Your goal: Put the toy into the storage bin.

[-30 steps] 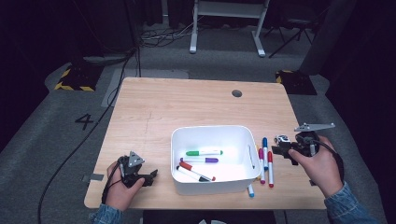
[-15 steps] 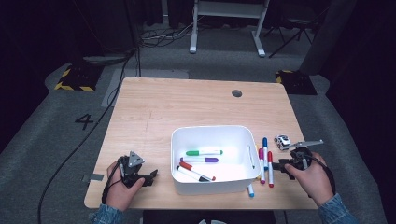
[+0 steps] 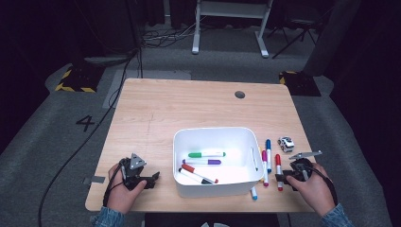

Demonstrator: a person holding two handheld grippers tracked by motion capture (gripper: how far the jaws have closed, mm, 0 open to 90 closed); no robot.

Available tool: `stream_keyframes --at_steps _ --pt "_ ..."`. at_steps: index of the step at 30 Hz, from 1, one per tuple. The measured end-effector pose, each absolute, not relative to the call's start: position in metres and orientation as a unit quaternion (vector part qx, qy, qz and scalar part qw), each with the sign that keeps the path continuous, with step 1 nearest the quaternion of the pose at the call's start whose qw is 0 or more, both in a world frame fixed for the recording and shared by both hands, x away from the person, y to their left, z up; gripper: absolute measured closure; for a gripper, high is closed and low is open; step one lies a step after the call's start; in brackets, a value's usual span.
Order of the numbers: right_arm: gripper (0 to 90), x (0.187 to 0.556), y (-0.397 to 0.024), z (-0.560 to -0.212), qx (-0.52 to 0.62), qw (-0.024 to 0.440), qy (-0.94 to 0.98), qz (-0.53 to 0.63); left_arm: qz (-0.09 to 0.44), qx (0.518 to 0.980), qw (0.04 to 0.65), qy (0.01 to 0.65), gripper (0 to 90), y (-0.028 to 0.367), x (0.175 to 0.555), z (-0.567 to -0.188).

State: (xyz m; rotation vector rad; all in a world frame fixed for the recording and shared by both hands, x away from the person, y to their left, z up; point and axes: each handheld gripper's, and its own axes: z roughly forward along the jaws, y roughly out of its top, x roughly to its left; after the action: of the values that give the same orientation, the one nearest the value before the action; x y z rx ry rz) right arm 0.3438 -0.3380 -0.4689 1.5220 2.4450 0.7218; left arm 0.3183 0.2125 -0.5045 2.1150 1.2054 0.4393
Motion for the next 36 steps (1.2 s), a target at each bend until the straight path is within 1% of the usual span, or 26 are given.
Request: stream_keyframes --at_steps 9,10,23,27,30,32,36 --pt "75.1 0.344 -0.351 -0.470 0.525 0.119 0.817 0.207 0.168 0.808 0.327 0.461 14.3 0.212 0.318 -0.504" --pt "75.9 0.344 -0.351 -0.470 0.526 0.120 0.817 0.205 0.167 0.808 0.328 0.460 14.3 0.212 0.318 -0.504" --pt "76.6 0.345 -0.361 -0.468 0.545 0.105 0.801 0.223 0.168 0.808 0.328 0.460 14.3 0.213 0.318 -0.504" --pt "76.6 0.342 -0.363 -0.455 0.550 0.096 0.795 0.238 0.168 0.808 0.327 0.460 14.3 0.213 0.318 -0.504" --pt "76.6 0.341 -0.363 -0.449 0.548 0.096 0.794 0.244 0.168 0.808 0.328 0.460 14.3 0.213 0.318 -0.504" --pt "76.6 0.339 -0.363 -0.437 0.539 0.095 0.795 0.261 0.168 0.808 0.328 0.460 14.3 0.213 0.318 -0.504" --pt "76.6 0.337 -0.362 -0.426 0.536 0.094 0.794 0.270 0.168 0.808 0.328 0.460 14.3 0.213 0.318 -0.504"
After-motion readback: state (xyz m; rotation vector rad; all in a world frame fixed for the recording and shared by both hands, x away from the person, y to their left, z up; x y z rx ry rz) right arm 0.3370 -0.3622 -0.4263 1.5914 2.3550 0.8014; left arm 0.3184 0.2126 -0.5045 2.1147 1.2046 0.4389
